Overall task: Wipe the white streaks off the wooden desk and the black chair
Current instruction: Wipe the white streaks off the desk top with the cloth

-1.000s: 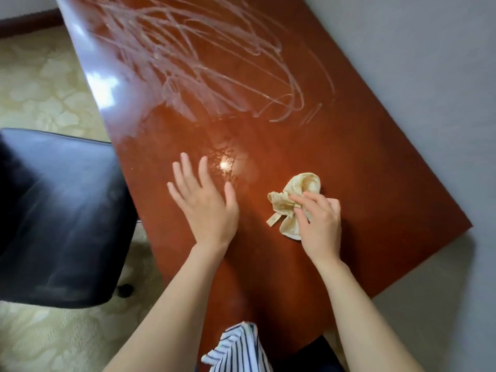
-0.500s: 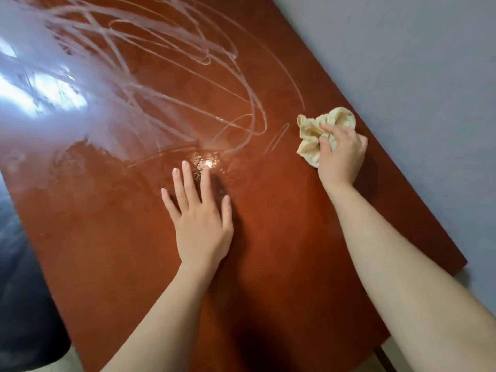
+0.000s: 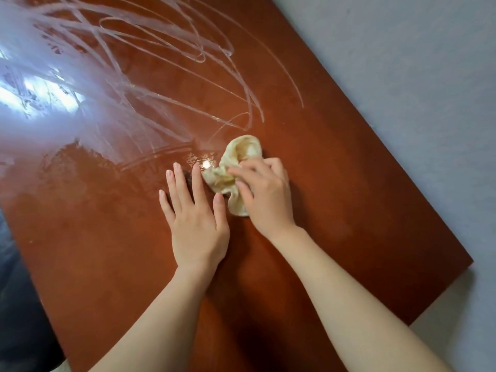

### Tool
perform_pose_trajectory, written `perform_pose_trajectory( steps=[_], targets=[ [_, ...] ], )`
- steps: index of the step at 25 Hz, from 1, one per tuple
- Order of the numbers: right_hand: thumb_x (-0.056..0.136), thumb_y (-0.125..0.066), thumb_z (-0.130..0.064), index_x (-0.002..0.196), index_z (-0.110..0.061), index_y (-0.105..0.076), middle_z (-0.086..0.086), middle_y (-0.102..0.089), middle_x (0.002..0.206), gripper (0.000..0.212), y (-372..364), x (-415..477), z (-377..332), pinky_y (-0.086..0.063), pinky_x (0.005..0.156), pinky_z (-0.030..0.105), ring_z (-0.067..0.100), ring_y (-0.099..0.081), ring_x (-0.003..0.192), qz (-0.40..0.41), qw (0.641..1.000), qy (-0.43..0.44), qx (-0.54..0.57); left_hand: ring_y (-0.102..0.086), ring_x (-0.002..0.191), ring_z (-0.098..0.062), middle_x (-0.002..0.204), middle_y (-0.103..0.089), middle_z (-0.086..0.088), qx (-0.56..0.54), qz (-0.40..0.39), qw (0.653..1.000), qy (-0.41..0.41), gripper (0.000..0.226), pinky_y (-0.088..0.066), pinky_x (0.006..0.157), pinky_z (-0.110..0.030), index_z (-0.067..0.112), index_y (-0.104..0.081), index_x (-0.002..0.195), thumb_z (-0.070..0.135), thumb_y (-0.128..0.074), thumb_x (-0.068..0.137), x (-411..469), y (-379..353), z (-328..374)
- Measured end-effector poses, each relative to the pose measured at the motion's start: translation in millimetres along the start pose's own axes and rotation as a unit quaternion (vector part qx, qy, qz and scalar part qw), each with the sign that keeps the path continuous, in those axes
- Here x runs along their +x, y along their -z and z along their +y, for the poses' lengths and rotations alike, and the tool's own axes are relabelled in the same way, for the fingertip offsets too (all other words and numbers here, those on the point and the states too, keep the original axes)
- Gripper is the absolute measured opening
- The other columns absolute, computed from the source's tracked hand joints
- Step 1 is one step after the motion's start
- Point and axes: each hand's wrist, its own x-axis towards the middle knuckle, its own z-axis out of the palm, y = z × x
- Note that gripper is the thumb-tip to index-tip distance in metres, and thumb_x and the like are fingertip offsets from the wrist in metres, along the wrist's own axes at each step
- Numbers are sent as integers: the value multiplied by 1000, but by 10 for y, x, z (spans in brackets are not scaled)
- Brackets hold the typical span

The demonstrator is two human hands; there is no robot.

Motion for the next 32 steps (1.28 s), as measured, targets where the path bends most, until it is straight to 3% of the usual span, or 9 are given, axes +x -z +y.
perform_pose_trajectory(
  steps=[7, 10, 15, 19, 22, 26, 32],
  targets=[
    [78, -69, -12, 99, -23, -74, -8, -66, 100, 24, 365, -460, 187, -48, 81, 34, 16, -50, 93, -77, 995, 43, 40, 4, 148, -21, 160, -6, -12, -15, -3, 1000, -3, 63, 9, 117, -37, 13, -17, 151, 44, -15, 96, -6, 31, 12],
    [80, -65, -13, 101, -23, -73, -4, -66, 103, 25, 471, -459, 408, -46, 85, 27, 15, -48, 95, -28, 999, -16, 19, 6, 148, -20, 160, -4, -10, -20, -8, 1000, -2, 62, 9, 118, -37, 13, -17, 151, 42, -16, 97, -15, 32, -8],
    [81, -66, -5, 104, -19, -72, 3, -66, 108, 28, 524, 164, 752, -30, 85, 13, 24, -49, 101, 18, 990, -136, -32, 6, 148, -20, 160, -4, -10, -14, -6, 1000, 1, 62, 8, 118, -37, 13, -15, 152, 42, -15, 97, -19, 38, -3],
    [87, -60, -10, 109, -24, -69, -1, -61, 118, 28, 406, 828, 868, -30, 89, 18, 22, -45, 112, 55, 969, -232, -60, 3, 148, -21, 160, -7, -11, -12, -4, 1000, 6, 62, 7, 119, -36, 11, -18, 151, 41, -17, 97, -26, 28, 6],
    [89, -58, -12, 110, -26, -67, -4, -58, 121, 27, 250, 1228, 825, -33, 92, 22, 20, -43, 114, 58, 962, -258, -64, 2, 148, -21, 160, -9, -11, -12, 2, 1000, 7, 61, 6, 119, -36, 11, -19, 151, 40, -18, 97, -17, 24, 3],
    [86, -57, -12, 107, -27, -69, -2, -60, 116, 29, -41, 1444, 524, -35, 91, 24, 22, -44, 109, -23, 984, -167, -49, 1, 148, -20, 159, -10, -11, -15, 11, 1000, 13, 60, 4, 119, -36, 12, -18, 151, 39, -21, 97, -6, 13, -3],
    [77, -66, -6, 94, -21, -74, -3, -64, 97, 24, -283, 862, -105, -39, 89, 31, 24, -48, 98, -84, 994, -4, 66, 2, 148, -20, 160, -7, -10, -27, 16, 999, 18, 62, 6, 119, -32, 12, -13, 152, 40, -19, 97, 14, 14, 4]
  ],
)
